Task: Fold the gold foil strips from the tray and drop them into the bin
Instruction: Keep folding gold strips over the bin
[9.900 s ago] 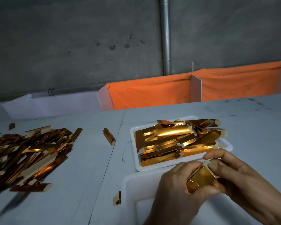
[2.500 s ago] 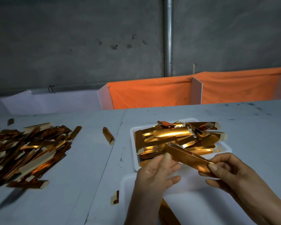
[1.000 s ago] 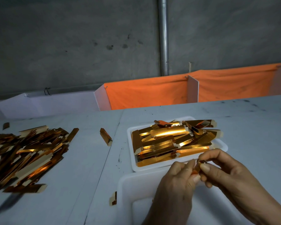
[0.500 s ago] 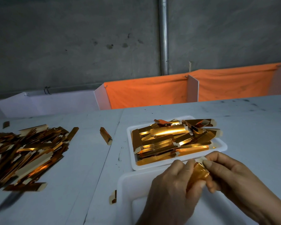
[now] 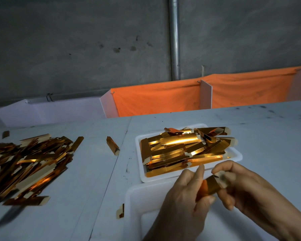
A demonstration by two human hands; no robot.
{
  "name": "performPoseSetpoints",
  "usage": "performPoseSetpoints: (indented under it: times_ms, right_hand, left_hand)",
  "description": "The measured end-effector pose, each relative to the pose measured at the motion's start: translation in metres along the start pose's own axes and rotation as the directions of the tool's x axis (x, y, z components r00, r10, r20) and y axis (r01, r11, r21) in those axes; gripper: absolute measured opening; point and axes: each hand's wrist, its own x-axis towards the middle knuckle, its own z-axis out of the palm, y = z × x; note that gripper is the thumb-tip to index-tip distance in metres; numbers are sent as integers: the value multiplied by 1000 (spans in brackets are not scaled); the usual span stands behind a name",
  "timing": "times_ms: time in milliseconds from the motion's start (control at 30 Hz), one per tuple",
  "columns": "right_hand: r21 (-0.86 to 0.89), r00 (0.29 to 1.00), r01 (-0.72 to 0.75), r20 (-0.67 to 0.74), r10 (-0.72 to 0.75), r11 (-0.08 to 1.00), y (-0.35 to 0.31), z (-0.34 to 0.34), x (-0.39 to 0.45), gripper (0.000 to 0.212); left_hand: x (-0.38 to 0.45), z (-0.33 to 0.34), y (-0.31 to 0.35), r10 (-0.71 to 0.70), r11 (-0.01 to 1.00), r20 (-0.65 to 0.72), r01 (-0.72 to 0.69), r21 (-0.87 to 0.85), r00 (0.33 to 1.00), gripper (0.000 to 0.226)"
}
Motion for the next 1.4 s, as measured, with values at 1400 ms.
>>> performPoseSetpoints:
  times_ms: [1400]
  right_hand:
    - [-381,992,91,-43,-116,920,2,-1,-2,12]
  left_hand:
    - [-6,-7,0,27,999,-4,-27,-27,1000,43]
